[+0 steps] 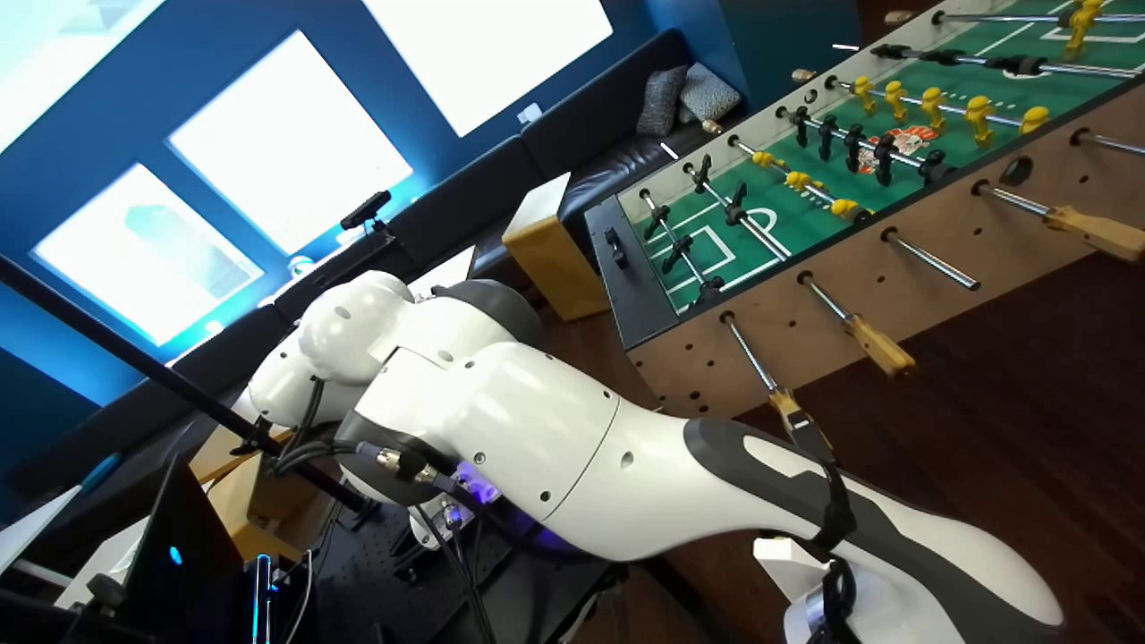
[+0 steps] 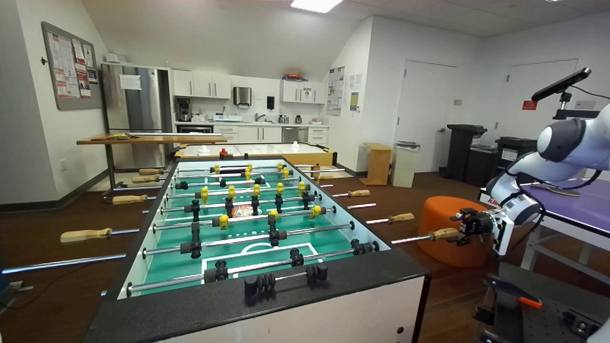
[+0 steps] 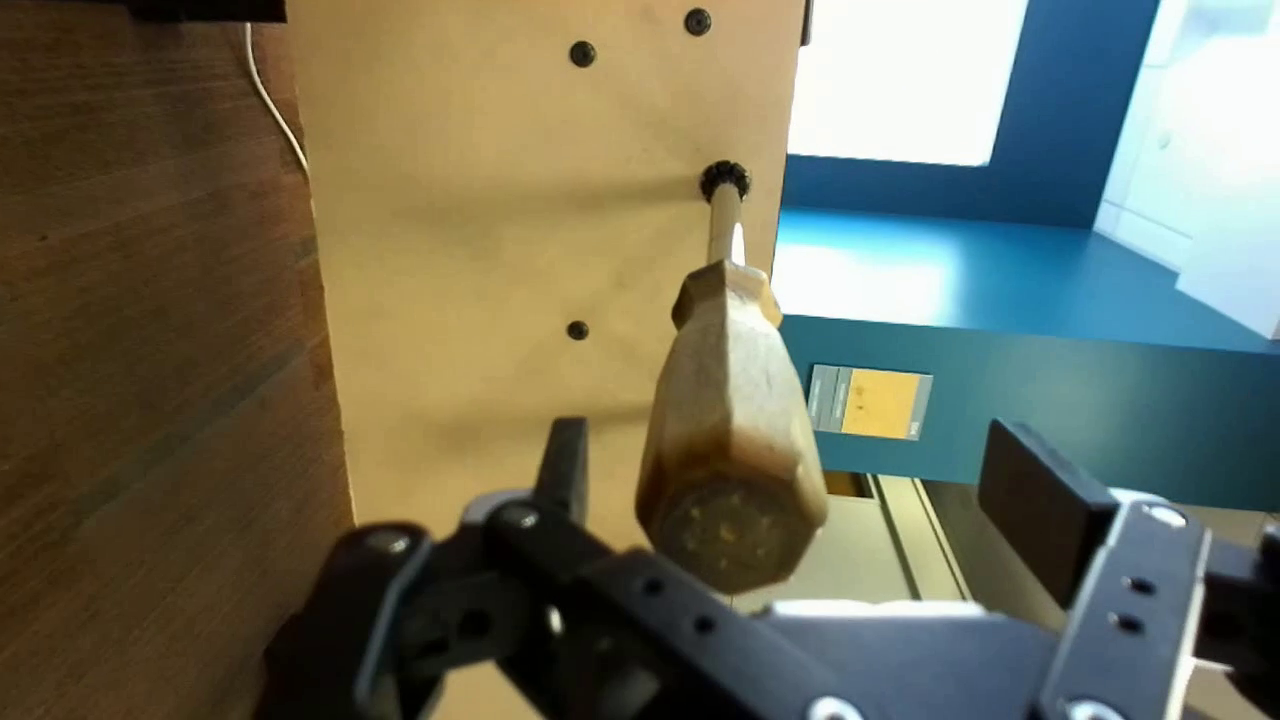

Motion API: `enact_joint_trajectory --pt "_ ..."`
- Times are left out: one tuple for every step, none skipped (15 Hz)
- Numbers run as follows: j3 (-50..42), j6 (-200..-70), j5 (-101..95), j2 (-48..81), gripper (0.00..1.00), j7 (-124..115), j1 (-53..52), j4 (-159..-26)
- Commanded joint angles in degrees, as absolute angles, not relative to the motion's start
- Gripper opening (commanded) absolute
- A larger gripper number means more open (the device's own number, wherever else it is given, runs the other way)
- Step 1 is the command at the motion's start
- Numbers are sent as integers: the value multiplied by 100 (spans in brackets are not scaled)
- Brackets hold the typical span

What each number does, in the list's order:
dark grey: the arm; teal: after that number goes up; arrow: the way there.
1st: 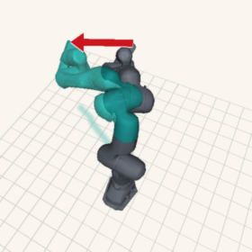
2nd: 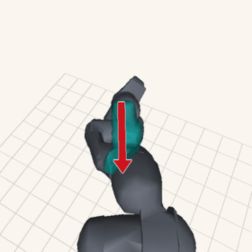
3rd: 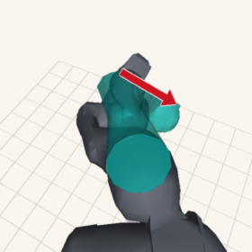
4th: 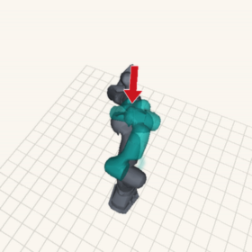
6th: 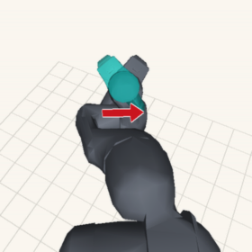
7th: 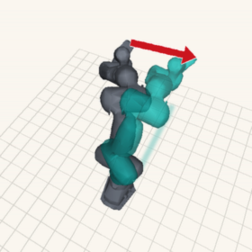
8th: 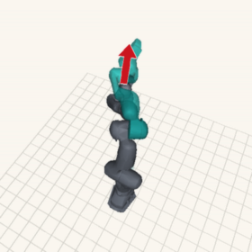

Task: Turn the first wooden handle from you clockwise

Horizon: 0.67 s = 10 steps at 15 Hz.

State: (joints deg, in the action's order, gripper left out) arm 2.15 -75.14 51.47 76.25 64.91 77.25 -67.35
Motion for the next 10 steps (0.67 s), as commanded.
enact_joint_trajectory --pt "253 -7280 5201 7866 100 6381 7659 -6332" --pt "257 -7285 5193 7882 100 6383 7634 -6311" --pt "257 -7291 5188 7901 100 6386 7612 -6287" --pt "257 -7292 5185 7915 100 6384 7591 -6272" --pt "255 -7293 5181 7930 100 6385 7571 -6252" --pt "254 -7291 5178 7945 100 6384 7553 -6237" --pt "253 -7289 5175 7960 100 6385 7538 -6220" --pt "253 -7289 5176 7968 75 6389 7528 -6213" --pt "251 -7293 5176 7968 72 6394 7518 -6219" --pt "248 -7298 5179 7968 66 6388 7510 -6219"
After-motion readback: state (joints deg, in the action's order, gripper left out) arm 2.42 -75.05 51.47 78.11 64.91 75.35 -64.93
